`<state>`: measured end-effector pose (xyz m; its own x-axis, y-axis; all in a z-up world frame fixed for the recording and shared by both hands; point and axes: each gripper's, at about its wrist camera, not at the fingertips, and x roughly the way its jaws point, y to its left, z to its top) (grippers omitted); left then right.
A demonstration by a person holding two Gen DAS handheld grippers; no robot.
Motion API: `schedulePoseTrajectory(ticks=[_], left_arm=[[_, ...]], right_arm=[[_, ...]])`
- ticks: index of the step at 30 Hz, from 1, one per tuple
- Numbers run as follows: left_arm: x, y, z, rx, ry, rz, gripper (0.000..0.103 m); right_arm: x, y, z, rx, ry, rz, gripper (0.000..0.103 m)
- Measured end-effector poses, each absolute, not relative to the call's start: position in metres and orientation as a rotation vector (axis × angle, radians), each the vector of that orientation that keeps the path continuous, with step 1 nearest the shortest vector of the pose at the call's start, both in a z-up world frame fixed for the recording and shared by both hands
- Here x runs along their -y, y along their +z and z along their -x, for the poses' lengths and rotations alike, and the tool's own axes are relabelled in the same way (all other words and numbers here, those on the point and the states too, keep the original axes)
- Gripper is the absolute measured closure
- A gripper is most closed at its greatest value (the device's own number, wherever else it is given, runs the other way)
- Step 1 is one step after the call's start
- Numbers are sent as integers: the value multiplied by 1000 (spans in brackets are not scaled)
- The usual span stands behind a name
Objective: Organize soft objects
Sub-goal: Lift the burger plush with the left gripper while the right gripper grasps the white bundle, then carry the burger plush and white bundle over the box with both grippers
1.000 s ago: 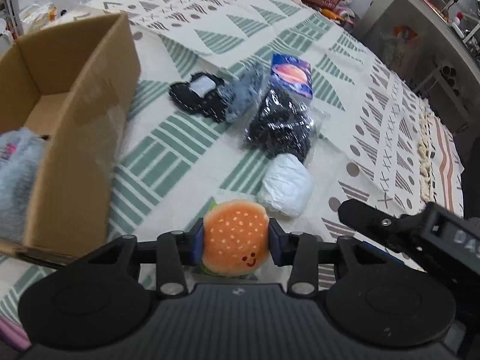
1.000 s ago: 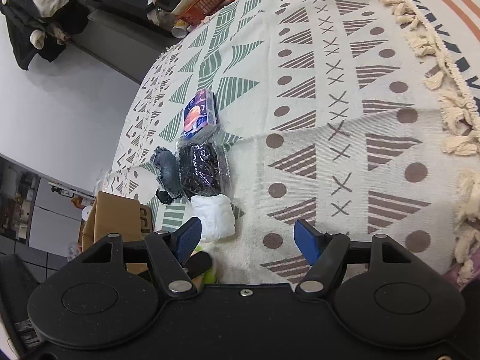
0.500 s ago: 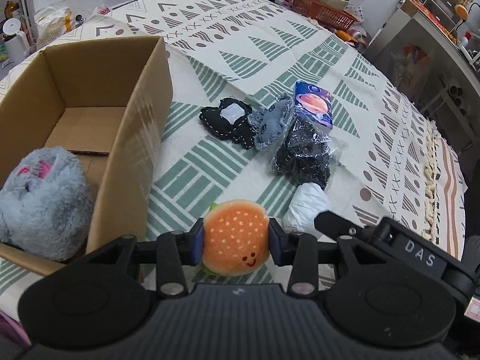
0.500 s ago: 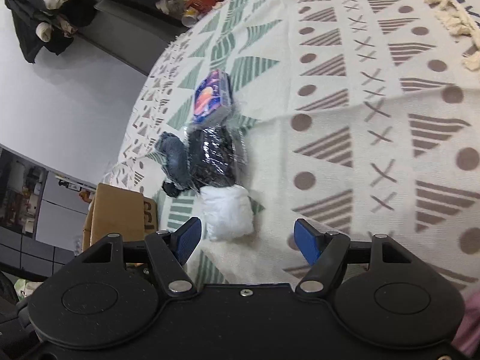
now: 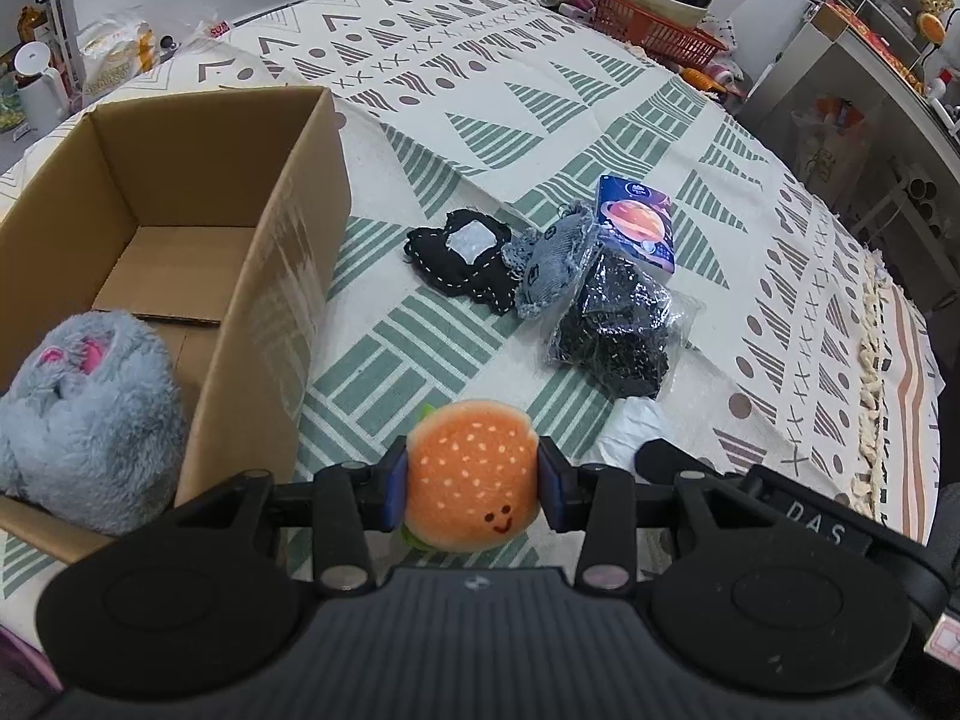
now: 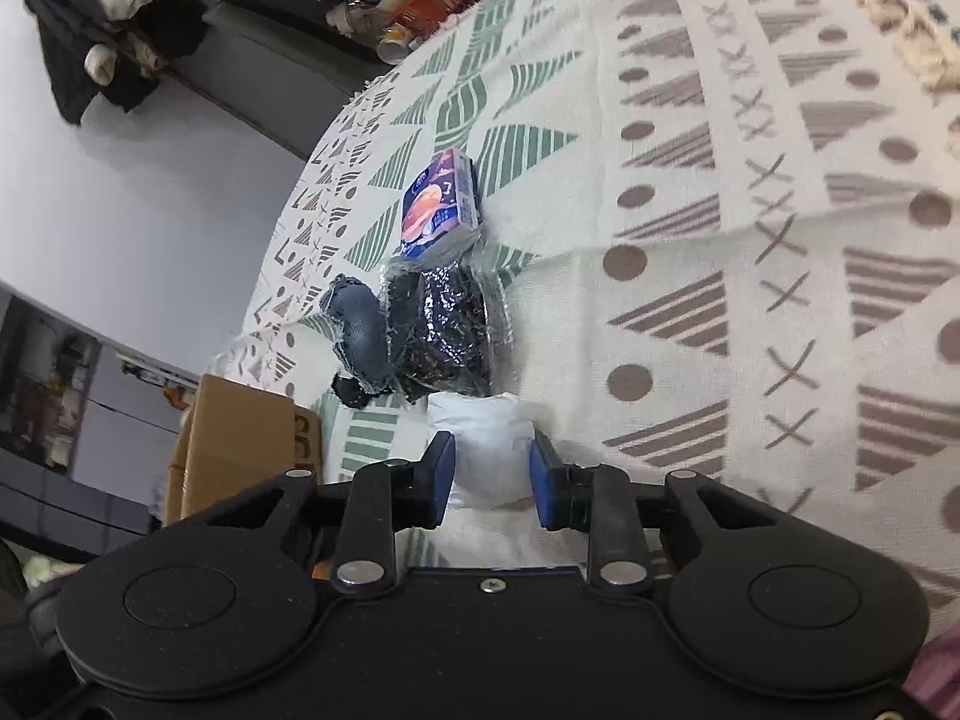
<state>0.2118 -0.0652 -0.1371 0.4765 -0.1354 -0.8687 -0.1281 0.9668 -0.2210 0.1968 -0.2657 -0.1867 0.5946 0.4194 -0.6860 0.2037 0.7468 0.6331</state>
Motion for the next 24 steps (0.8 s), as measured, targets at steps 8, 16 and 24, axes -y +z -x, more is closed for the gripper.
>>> schedulePoseTrajectory(ticks=[8,16,24], left_arm=[[68,-124,-201,-1048,-2,259,62],[65,-101,-188,-1004,-7,256,62],[56,-75,-175,-949,-14,267,62]], right_arm=[[268,-167,-185,-898,168,-734,79],[266,-142,-175,-850,194,-708,79],[257,-109,-163,-768,236,-622,79]])
